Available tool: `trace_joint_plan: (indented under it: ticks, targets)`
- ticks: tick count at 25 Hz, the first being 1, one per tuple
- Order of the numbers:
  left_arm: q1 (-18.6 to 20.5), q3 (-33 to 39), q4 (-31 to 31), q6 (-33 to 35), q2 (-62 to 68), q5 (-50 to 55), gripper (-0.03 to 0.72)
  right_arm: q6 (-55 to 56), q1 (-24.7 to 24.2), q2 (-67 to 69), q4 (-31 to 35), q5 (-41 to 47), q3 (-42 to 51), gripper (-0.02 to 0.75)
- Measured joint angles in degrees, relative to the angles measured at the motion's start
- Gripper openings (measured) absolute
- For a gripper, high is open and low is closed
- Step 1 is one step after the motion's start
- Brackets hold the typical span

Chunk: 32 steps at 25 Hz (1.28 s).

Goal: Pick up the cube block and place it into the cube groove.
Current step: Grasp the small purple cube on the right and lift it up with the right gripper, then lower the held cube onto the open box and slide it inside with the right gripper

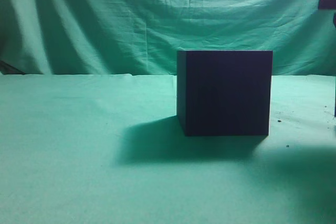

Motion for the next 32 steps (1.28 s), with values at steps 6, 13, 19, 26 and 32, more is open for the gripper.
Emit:
trace_joint_plan:
  ticks: [6, 13, 19, 26, 32]
  targets:
    - [0.0, 0.0, 0.0, 0.0, 0.0, 0.0, 0.0, 0.35, 0.0, 0.03, 1.97, 13.85, -14.53, 0.44]
    - [0.0, 0.0, 0.0, 0.0, 0.0, 0.0, 0.0, 2.18, 7.37, -0.15, 7.53, 19.26, -26.34, 0.44]
    - [0.0, 0.0, 0.0, 0.0, 0.0, 0.0, 0.0, 10.6, 17.96, -0.15, 7.96, 20.02, -26.78, 0.44]
    - [0.0, 0.0, 0.0, 0.0, 0.0, 0.0, 0.0, 17.72, 21.3, -0.15, 5.47, 18.12, -26.78, 0.419]
    - [0.0, 0.0, 0.0, 0.0, 0.0, 0.0, 0.0, 20.02, 21.54, 1.74, 2.81, 17.67, -26.78, 0.419]
